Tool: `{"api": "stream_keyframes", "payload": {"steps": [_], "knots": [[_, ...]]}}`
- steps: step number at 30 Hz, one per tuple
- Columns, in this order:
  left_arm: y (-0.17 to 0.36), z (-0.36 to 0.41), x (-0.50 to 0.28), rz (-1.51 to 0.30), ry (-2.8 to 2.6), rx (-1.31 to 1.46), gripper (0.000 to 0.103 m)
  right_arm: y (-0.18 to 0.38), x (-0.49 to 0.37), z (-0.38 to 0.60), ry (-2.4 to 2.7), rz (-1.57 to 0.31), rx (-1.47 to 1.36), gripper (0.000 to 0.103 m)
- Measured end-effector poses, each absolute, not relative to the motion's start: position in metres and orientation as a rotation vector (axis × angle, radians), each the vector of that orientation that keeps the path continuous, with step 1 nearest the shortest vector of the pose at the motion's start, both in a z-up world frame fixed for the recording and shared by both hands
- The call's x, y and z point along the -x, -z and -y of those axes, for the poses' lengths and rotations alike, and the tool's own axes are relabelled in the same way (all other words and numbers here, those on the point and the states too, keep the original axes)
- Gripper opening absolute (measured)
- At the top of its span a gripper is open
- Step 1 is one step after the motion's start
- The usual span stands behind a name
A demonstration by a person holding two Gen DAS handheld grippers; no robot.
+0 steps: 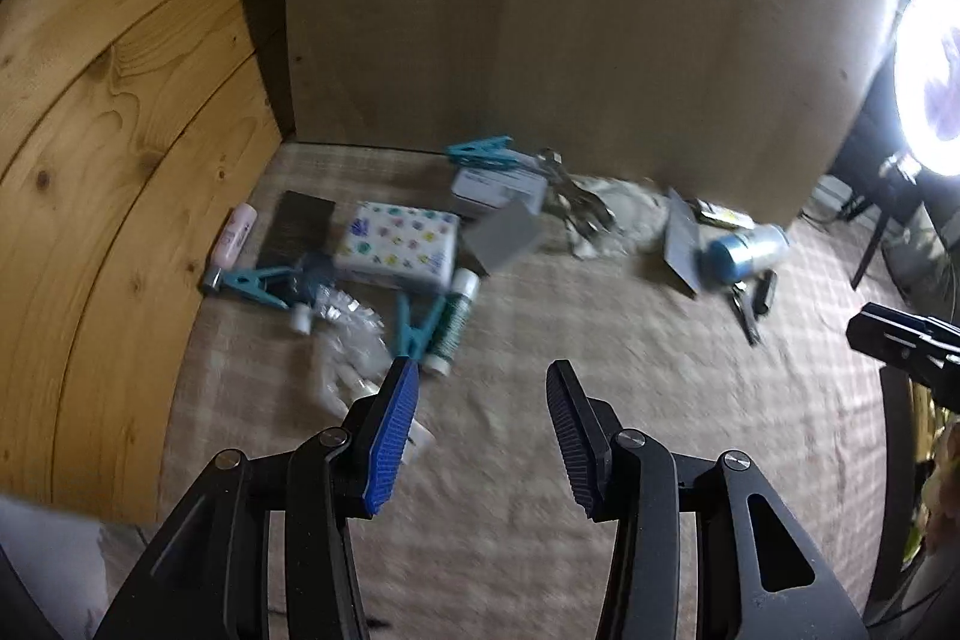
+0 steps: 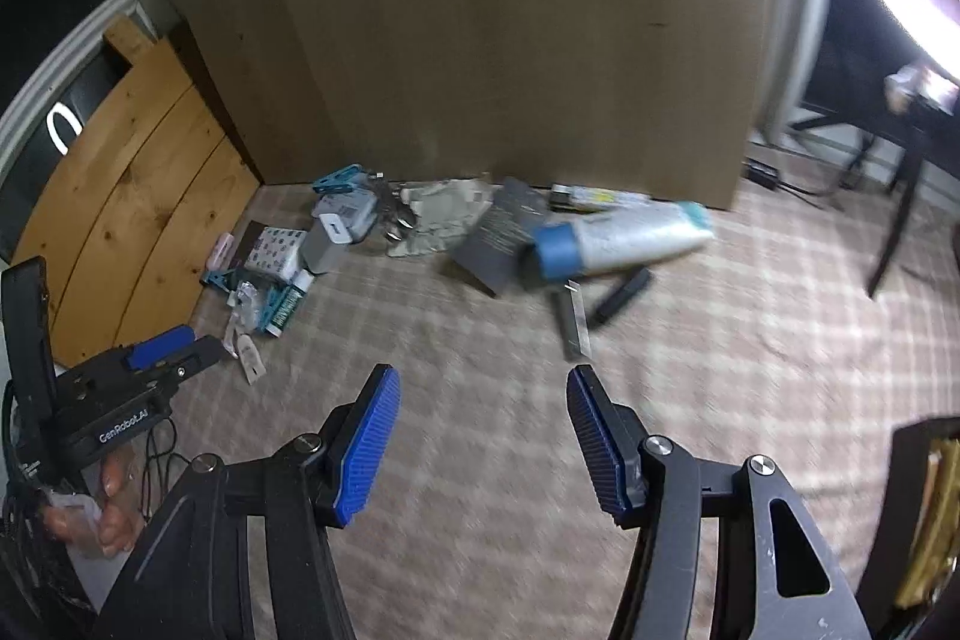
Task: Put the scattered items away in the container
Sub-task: 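Move both open grippers back over the cloth, then grasp the green glue stick with the right gripper while the left reaches the Vinda tissue pack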
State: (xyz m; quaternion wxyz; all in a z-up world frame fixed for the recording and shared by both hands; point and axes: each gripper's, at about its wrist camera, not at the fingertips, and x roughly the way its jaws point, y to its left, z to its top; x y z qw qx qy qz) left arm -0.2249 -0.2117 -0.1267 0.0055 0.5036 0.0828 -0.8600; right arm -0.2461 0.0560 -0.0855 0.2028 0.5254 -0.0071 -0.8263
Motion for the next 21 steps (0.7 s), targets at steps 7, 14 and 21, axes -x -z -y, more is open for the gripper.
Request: {"api": "stream_keyframes", "payload": {"steps": [7, 14, 21], "knots": [[0.150, 0.249, 0.260, -0.289, 2.641, -1.585, 0.048, 0.097, 0.292, 0.016, 2.198, -0.016, -1.466, 0.054], [0.172, 0.285, 0.314, -0.398, 2.583, -1.585, 0.048, 0.134, 0.335, 0.076, 2.118, 0.056, -1.545, 0.054], [0.198, 0.300, 0.354, -0.430, 2.550, -1.622, 0.048, 0.169, 0.369, 0.093, 2.083, 0.198, -1.656, 0.053]]}}
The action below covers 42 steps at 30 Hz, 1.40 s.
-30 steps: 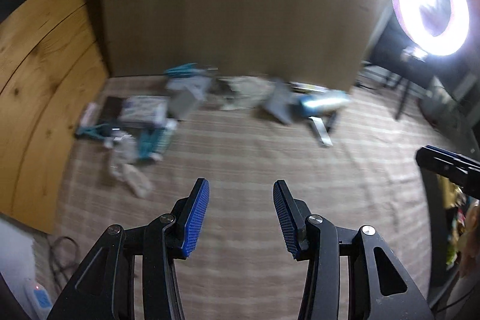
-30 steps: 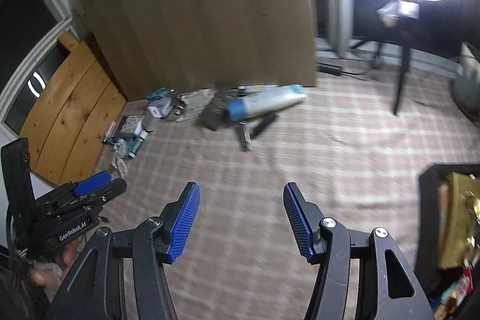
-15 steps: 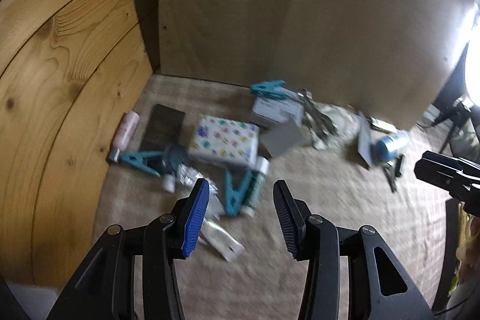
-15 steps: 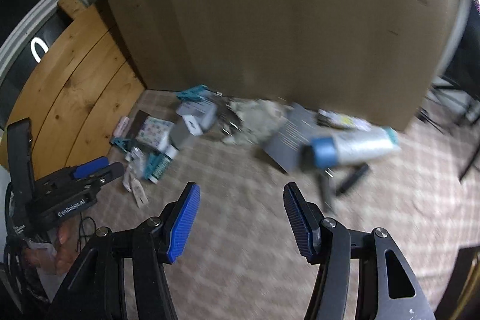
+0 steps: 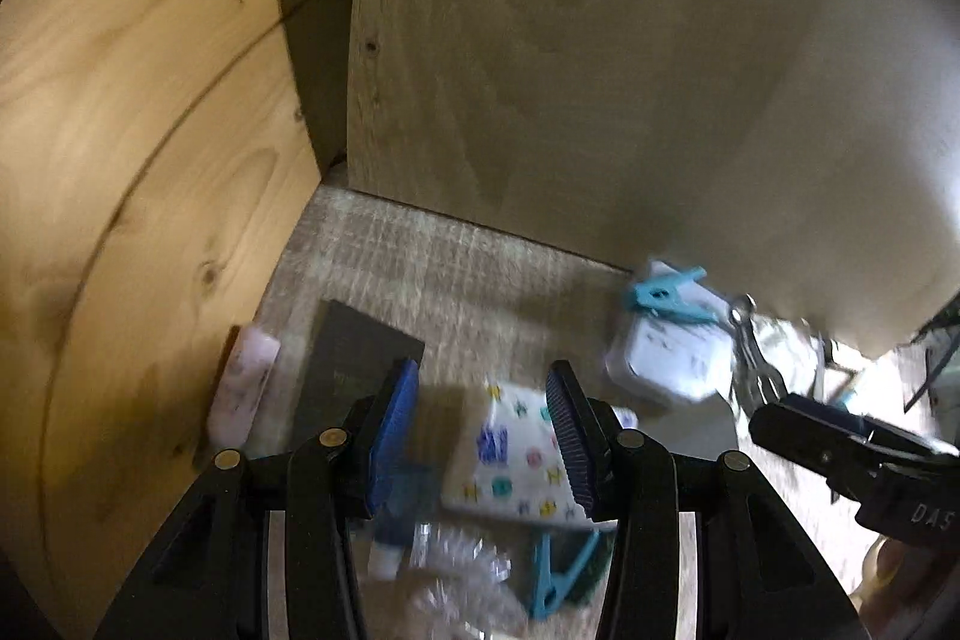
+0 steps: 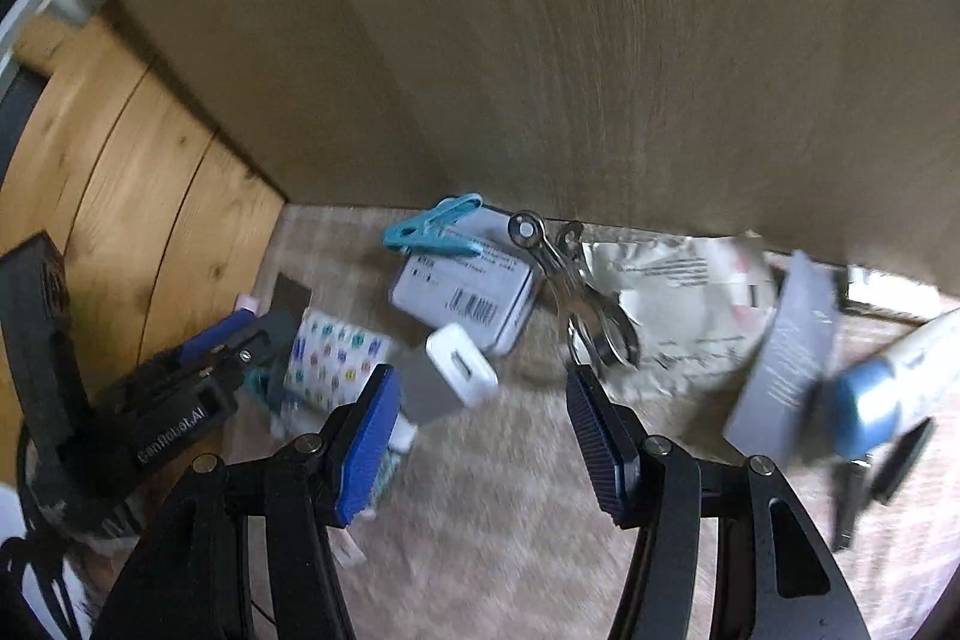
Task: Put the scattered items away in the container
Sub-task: 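Grasp the green glue stick with the right gripper while the left reaches the Vinda tissue pack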
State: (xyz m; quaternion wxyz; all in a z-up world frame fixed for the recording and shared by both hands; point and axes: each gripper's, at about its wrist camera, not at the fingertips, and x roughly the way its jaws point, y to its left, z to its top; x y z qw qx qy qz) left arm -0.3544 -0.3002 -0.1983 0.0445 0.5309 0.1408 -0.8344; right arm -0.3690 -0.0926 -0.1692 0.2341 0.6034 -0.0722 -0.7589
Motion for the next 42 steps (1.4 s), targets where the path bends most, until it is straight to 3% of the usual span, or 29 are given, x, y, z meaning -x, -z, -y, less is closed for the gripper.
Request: {"api": "stream_keyframes", "payload": {"steps": [5, 11, 19, 20, 23, 24, 29, 35, 38, 39, 41, 42], "knots": [[0.218, 0.306, 0.366, -0.520, 2.521, -1.676, 0.046, 0.186, 0.381, 0.103, 2.043, 0.236, -1.698, 0.047], [0.230, 0.291, 0.352, -0.484, 2.541, -1.727, 0.040, 0.202, 0.379, 0.118, 1.972, 0.238, -1.719, 0.044], [0.228, 0.249, 0.294, -0.478, 2.558, -1.689, 0.033, 0.209, 0.335, 0.131, 1.903, 0.066, -1.705, 0.034], [0.228, 0.244, 0.287, -0.502, 2.562, -1.689, 0.033, 0.209, 0.330, 0.130, 1.907, 0.041, -1.695, 0.031], [0.227, 0.224, 0.264, -0.499, 2.577, -1.683, 0.033, 0.213, 0.312, 0.119, 1.913, -0.012, -1.703, 0.007], [0.227, 0.217, 0.256, -0.502, 2.583, -1.677, 0.033, 0.213, 0.308, 0.115, 1.911, -0.012, -1.703, 0.006], [0.227, 0.186, 0.212, -0.566, 2.611, -1.686, 0.033, 0.214, 0.272, 0.082, 1.866, -0.007, -1.721, 0.005], [0.210, 0.169, 0.166, -0.541, 2.646, -1.693, 0.034, 0.209, 0.224, 0.051, 1.868, -0.185, -1.713, 0.006], [0.194, 0.191, 0.147, -0.598, 2.619, -1.620, 0.036, 0.199, 0.211, 0.027, 1.902, -0.139, -1.715, 0.015], [0.186, 0.198, 0.136, -0.610, 2.608, -1.608, 0.036, 0.195, 0.207, 0.018, 1.906, -0.075, -1.722, 0.028], [0.184, 0.201, 0.131, -0.610, 2.602, -1.592, 0.037, 0.188, 0.205, 0.007, 1.934, 0.019, -1.714, 0.038], [0.183, 0.200, 0.124, -0.612, 2.605, -1.603, 0.040, 0.185, 0.202, 0.002, 1.950, 0.055, -1.715, 0.038]]}}
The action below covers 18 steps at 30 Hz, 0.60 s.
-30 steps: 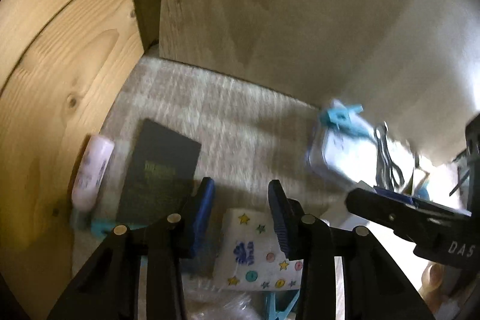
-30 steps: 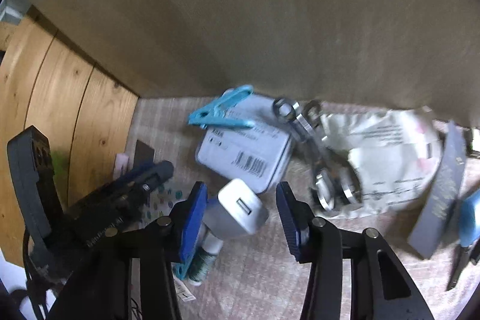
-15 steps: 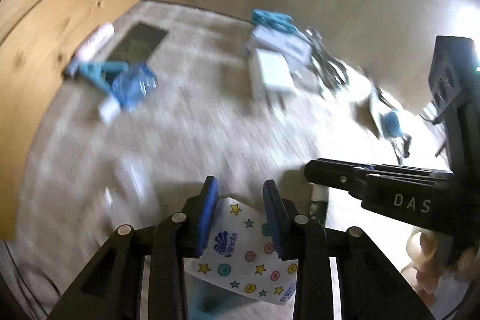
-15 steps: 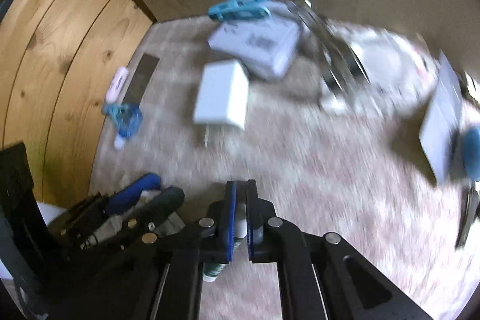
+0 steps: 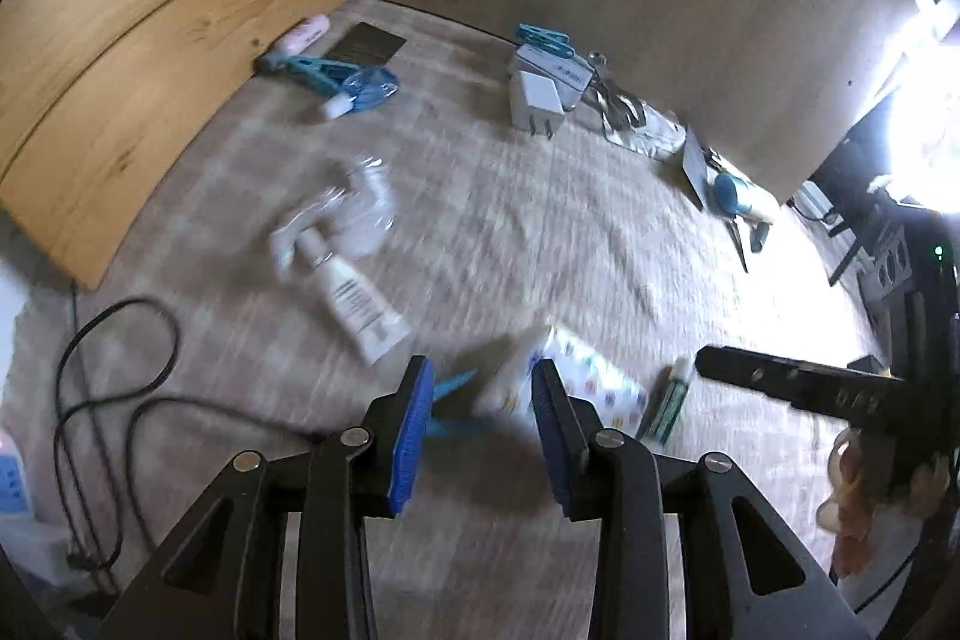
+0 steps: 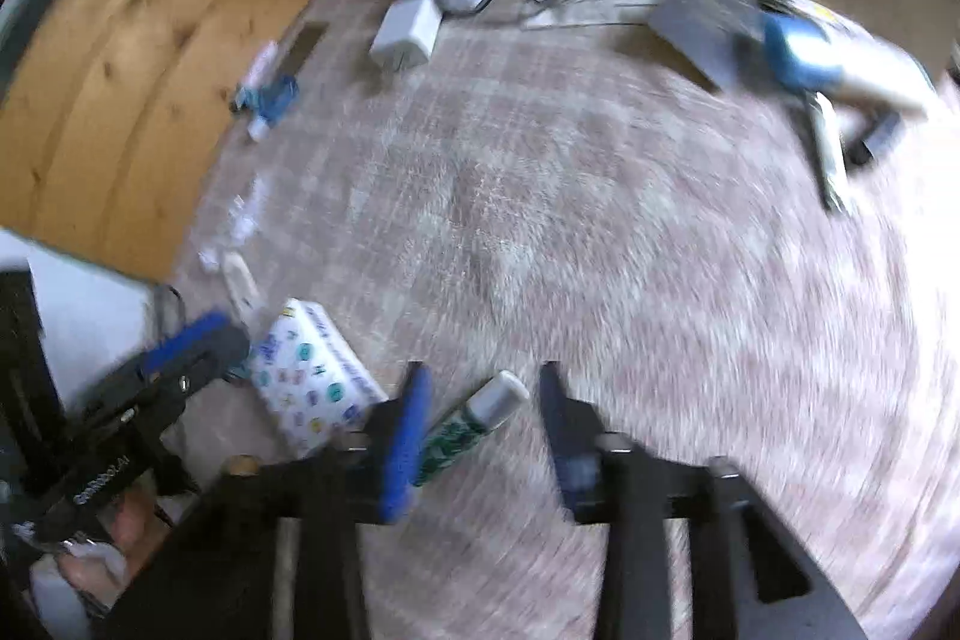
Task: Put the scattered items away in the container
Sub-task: 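Grasp the green glue stick with the right gripper while the left reaches the Vinda tissue pack, then close the left gripper on the white Vinda tissue pack and lift it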
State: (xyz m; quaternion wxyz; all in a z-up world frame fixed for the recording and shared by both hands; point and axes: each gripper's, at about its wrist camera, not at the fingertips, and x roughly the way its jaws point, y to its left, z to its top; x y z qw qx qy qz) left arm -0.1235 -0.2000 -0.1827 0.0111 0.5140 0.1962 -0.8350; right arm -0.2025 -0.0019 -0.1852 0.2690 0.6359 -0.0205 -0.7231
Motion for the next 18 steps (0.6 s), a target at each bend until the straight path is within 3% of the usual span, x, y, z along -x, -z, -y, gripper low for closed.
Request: {"api": "stream_keyframes", "payload": {"steps": [6, 12, 18], "knots": [[0.197, 0.215, 0.110, -0.676, 2.584, -1.699, 0.044, 0.197, 0.179, 0.008, 1.893, 0.156, -1.784, 0.038], [0.206, 0.200, 0.126, -0.655, 2.612, -1.732, 0.050, 0.202, 0.171, 0.022, 1.976, 0.043, -1.771, 0.038], [0.207, 0.191, 0.146, -0.648, 2.627, -1.772, 0.052, 0.203, 0.172, 0.024, 2.020, -0.119, -1.752, 0.014]]}}
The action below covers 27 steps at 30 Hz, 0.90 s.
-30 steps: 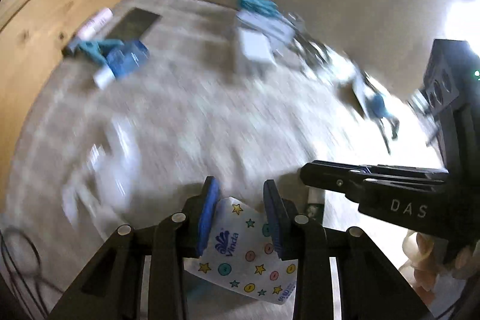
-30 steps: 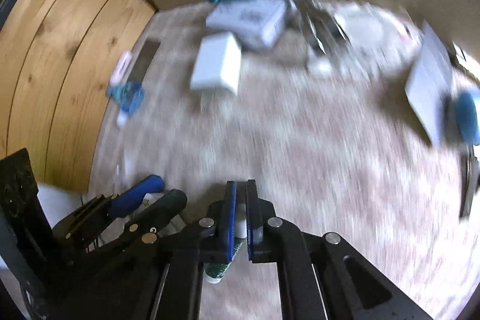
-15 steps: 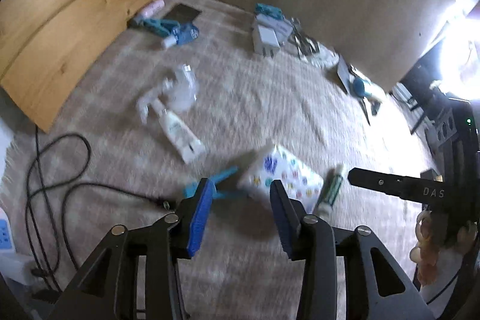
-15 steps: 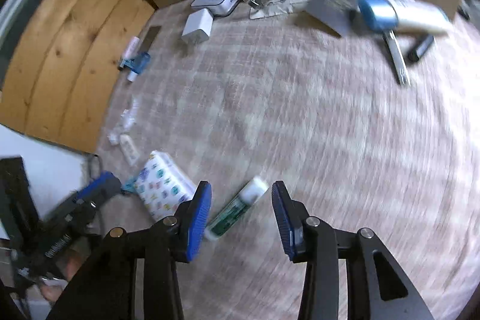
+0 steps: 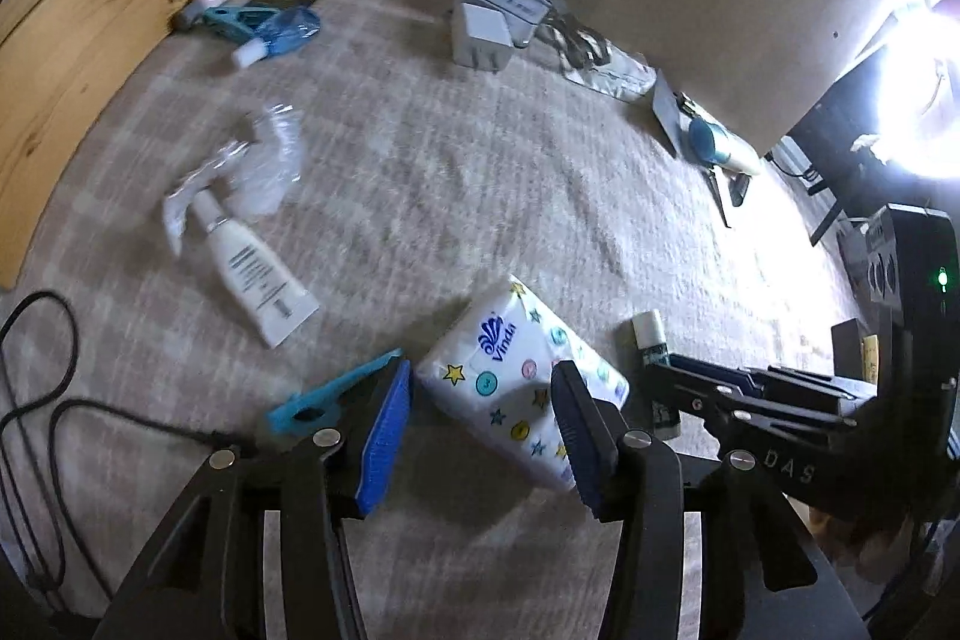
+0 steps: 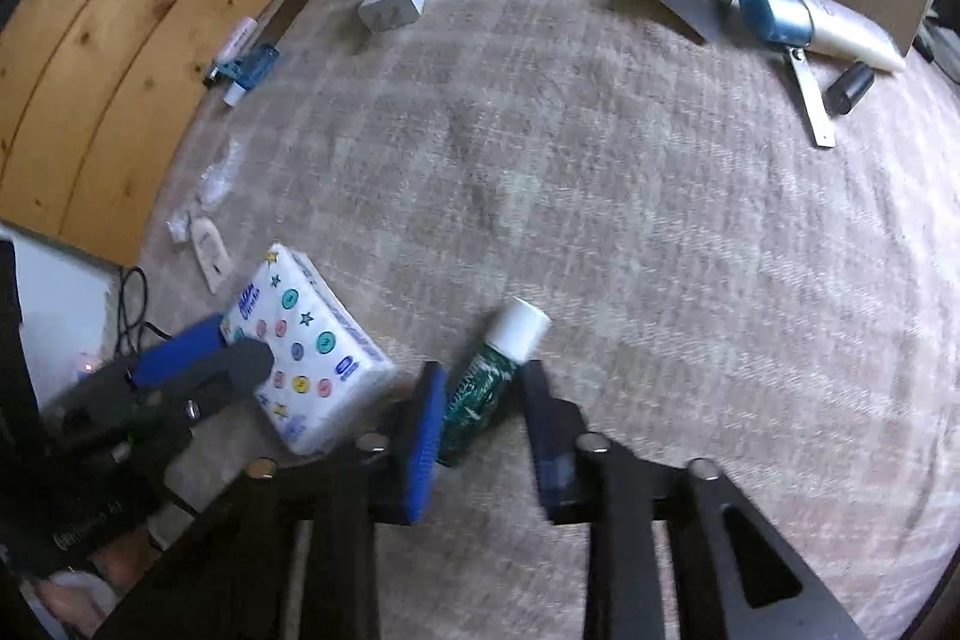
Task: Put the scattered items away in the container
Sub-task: 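Close the left gripper on the white Vinda tissue pack and lift it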
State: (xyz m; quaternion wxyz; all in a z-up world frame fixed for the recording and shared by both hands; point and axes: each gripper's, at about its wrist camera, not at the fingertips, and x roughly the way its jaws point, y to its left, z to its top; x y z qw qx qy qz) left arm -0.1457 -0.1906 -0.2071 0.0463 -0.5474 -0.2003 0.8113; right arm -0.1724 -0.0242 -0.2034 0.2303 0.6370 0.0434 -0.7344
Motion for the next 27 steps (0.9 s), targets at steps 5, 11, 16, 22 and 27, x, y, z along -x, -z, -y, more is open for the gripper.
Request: {"api": "stream_keyframes", "payload": {"steps": [5, 11, 16, 22, 27], "knots": [[0.205, 0.169, 0.163, 0.549, -2.448, 1.670, 0.055, 0.201, 0.175, 0.003, 2.067, -0.143, -1.753, 0.014], [0.196, 0.124, 0.174, 0.370, -2.445, 1.667, 0.065, 0.198, 0.175, -0.035, 2.118, -0.124, -1.776, 0.014], [0.204, 0.088, 0.164, 0.161, -2.468, 1.730, 0.063, 0.199, 0.170, -0.065, 2.146, -0.101, -1.779, 0.014], [0.206, 0.088, 0.154, 0.216, -2.522, 1.732, 0.054, 0.197, 0.158, -0.090, 2.156, -0.034, -1.762, 0.014], [0.190, 0.080, 0.138, 0.255, -2.574, 1.688, 0.054, 0.189, 0.148, -0.113, 2.151, 0.006, -1.737, 0.014]]}}
